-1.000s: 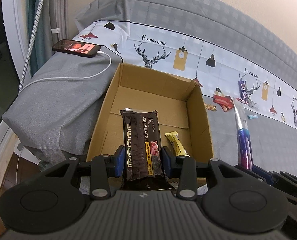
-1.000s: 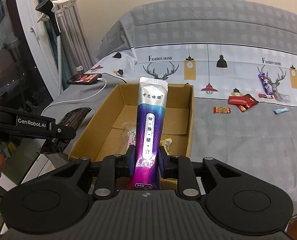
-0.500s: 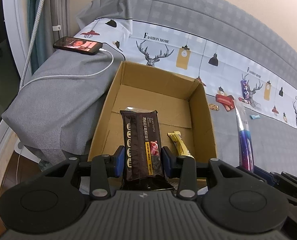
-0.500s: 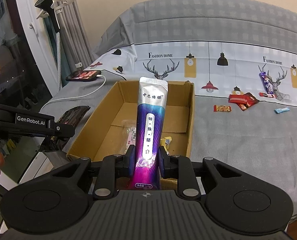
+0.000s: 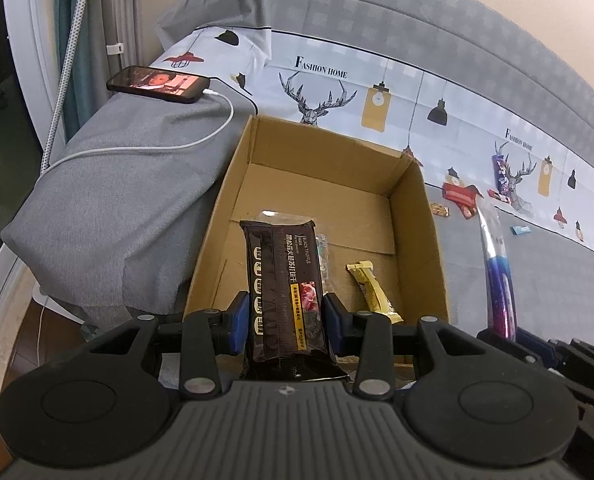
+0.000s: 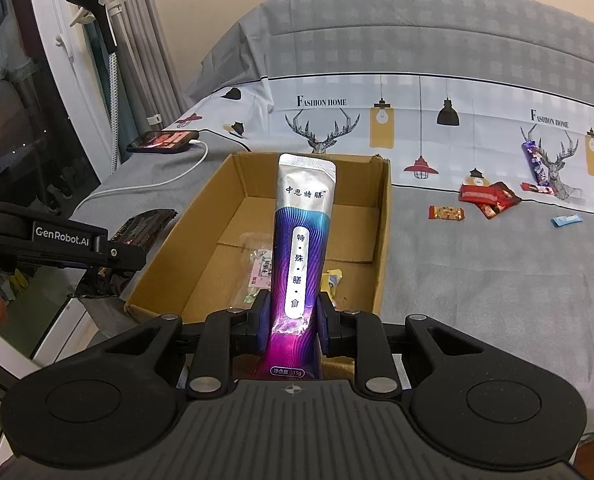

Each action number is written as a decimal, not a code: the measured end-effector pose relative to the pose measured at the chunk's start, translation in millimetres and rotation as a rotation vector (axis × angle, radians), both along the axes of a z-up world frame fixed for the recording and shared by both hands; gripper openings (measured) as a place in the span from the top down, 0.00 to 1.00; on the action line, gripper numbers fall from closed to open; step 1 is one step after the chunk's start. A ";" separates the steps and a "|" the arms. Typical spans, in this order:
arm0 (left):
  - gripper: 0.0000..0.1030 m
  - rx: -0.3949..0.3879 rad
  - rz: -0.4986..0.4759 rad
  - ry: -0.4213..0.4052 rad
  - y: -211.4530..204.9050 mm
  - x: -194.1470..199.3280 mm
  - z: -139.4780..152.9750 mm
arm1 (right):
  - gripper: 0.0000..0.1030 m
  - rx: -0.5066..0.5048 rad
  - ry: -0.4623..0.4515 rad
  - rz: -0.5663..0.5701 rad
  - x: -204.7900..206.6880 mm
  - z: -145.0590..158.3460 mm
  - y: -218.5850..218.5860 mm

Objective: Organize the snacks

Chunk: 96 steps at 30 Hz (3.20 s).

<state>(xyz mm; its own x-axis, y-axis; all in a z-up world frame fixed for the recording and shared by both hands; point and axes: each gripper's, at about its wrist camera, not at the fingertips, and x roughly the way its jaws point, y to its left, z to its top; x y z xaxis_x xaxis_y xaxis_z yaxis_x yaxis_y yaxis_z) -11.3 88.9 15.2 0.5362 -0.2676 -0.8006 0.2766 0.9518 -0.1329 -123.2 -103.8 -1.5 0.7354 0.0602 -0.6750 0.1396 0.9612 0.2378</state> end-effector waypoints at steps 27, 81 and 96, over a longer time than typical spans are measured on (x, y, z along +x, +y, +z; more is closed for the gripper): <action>0.58 0.058 -0.007 0.047 -21.3 68.7 -29.6 | 0.75 0.015 0.085 0.015 62.4 -34.4 1.4; 0.00 0.225 -0.007 0.051 -31.0 51.8 -58.6 | 0.09 0.048 0.158 -0.112 68.1 -50.1 -2.6; 0.00 0.186 -0.007 -0.053 -25.3 0.1 -25.4 | 0.00 0.011 0.047 -0.117 22.6 -16.0 7.1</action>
<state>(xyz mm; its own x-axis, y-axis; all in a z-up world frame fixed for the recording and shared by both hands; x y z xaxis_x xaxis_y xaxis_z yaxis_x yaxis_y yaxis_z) -11.2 63.6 -10.2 0.5775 -0.1219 -0.8072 0.2853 0.9566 0.0597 -100.7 -96.8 -17.5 0.7052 -0.0165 -0.7088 0.2622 0.9349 0.2391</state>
